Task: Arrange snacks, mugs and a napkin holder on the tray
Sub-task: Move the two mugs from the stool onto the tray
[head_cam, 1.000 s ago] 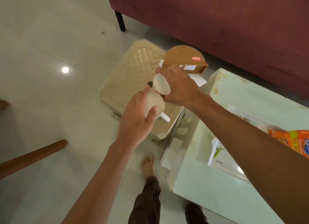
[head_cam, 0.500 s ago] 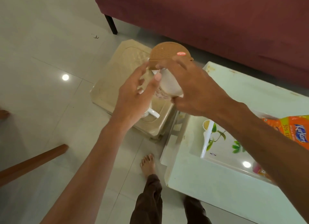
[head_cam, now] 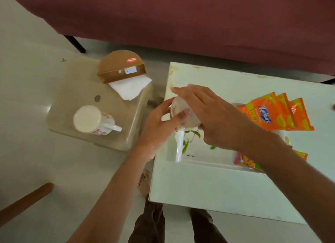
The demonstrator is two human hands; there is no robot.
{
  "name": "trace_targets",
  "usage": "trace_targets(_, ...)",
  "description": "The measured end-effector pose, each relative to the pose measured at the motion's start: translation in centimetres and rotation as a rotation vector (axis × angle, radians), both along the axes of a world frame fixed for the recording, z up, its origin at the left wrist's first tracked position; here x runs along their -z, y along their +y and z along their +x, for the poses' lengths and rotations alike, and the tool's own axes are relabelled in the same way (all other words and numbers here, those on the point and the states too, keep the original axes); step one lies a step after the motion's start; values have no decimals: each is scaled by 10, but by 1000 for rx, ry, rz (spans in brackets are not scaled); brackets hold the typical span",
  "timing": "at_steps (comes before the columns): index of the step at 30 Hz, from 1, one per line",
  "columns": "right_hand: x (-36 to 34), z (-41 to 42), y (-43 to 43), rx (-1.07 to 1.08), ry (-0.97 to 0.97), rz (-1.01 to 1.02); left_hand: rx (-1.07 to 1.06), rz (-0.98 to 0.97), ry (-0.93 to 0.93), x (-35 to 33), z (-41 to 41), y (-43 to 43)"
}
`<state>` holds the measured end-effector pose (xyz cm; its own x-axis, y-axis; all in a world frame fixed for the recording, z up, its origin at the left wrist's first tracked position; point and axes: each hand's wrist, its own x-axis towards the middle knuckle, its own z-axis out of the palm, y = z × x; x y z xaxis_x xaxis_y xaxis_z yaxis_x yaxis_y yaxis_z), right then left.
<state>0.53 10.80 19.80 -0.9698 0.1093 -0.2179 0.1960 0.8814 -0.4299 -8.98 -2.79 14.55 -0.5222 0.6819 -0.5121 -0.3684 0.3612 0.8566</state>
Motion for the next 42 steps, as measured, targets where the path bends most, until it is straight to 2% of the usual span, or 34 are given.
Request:
trace_targets(1,4,14,2,150,67,-37,-53,2,-29,4,11,9)
trace_targets(3,11,36,-6,623,172,-212,-170,6,-121,12,29,19)
trace_targets(4,13,46,-11,879,184,-360,-209,-1,-159,15,38,25)
trace_targets(6,19,58,-21,1249,118,-856,-238,-23,-200,23,55,37)
trace_targets(7,27,63,-23,1320,122,-1079,-234,-30,-213,26,64,43)
trace_targets(9,43,67,-21,1373,182,-1219,-206,-45,-194,33,80,54)
trace_targets(12,60,70,-12,1411,184,-1173,-121,-123,-35,45,95,67)
trace_targets(16,84,80,5,1411,145,-947,5,-192,35,56,100,83)
trace_targets(19,97,86,19,1410,130,-860,41,-214,118,61,97,98)
trace_targets(22,106,86,33,1407,133,-863,61,-230,157,69,91,111)
trace_targets(27,119,81,50,1358,125,-858,55,-239,98,78,85,124)
trace_targets(42,142,84,68,1419,42,-894,110,-245,157,90,82,140)
